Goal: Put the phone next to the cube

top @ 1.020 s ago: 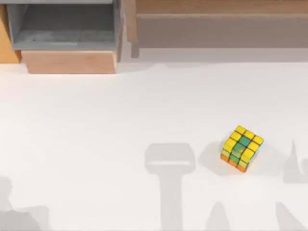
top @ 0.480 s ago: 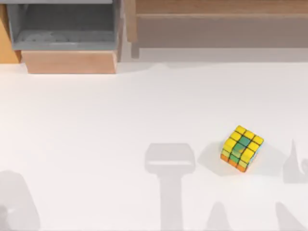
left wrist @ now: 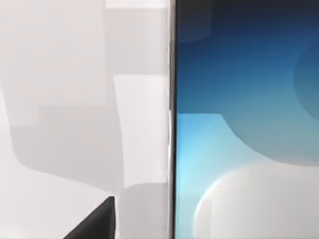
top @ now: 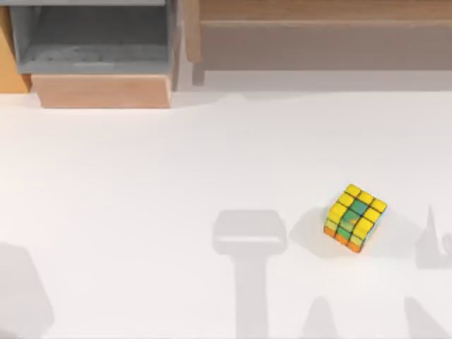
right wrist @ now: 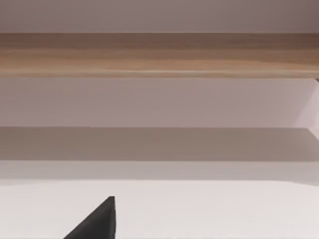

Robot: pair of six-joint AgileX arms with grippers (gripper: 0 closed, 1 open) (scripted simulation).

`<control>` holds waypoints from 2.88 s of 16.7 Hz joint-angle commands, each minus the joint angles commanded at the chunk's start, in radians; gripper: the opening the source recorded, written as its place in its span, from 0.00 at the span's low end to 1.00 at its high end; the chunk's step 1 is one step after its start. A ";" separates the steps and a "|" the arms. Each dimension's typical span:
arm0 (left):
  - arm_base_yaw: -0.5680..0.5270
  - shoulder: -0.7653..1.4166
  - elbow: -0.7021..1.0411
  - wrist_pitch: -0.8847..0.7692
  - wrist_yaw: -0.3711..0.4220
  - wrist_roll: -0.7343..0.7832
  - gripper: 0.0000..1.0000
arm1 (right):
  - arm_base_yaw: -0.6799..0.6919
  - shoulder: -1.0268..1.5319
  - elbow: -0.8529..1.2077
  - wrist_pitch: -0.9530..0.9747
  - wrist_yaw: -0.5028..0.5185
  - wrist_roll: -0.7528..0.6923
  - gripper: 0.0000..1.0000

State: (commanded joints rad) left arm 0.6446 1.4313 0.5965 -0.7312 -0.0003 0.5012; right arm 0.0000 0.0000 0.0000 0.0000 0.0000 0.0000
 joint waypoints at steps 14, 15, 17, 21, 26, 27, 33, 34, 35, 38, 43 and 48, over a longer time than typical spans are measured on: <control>0.002 0.054 -0.044 0.094 0.000 0.003 0.47 | 0.000 0.000 0.000 0.000 0.000 0.000 1.00; 0.002 0.054 -0.044 0.094 0.000 0.003 0.40 | 0.000 0.000 0.000 0.000 0.000 0.000 1.00; 0.002 0.054 -0.044 0.094 0.000 0.003 0.25 | 0.000 0.000 0.000 0.000 0.000 0.000 1.00; 0.002 0.054 -0.044 0.094 0.000 0.003 0.00 | 0.000 0.000 0.000 0.000 0.000 0.000 1.00; 0.002 0.054 -0.044 0.094 0.000 0.003 0.00 | 0.000 0.000 0.000 0.000 0.000 0.000 1.00; 0.002 0.054 -0.044 0.094 0.000 0.003 0.00 | 0.000 0.000 0.000 0.000 0.000 0.000 1.00; 0.002 -0.013 0.007 -0.016 0.009 0.004 0.00 | 0.000 0.000 0.000 0.000 0.000 0.000 1.00; 0.002 -0.024 0.015 -0.040 0.009 0.003 0.00 | 0.000 0.000 0.000 0.000 0.000 0.000 1.00; 0.002 -0.035 0.025 -0.054 0.009 0.003 0.00 | 0.000 0.000 0.000 0.000 0.000 0.000 1.00; 0.002 -0.039 0.029 -0.058 0.009 0.003 0.00 | 0.000 0.000 0.000 0.000 0.000 0.000 1.00; -0.015 -0.063 0.073 -0.061 0.005 -0.012 0.00 | 0.000 0.000 0.000 0.000 0.000 0.000 1.00; -0.113 -0.052 0.269 -0.086 0.006 -0.100 0.00 | 0.000 0.000 0.000 0.000 0.000 0.000 1.00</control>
State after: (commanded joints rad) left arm 0.5314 1.3796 0.8656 -0.8170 0.0059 0.4010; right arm 0.0000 0.0000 0.0000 0.0000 0.0000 0.0000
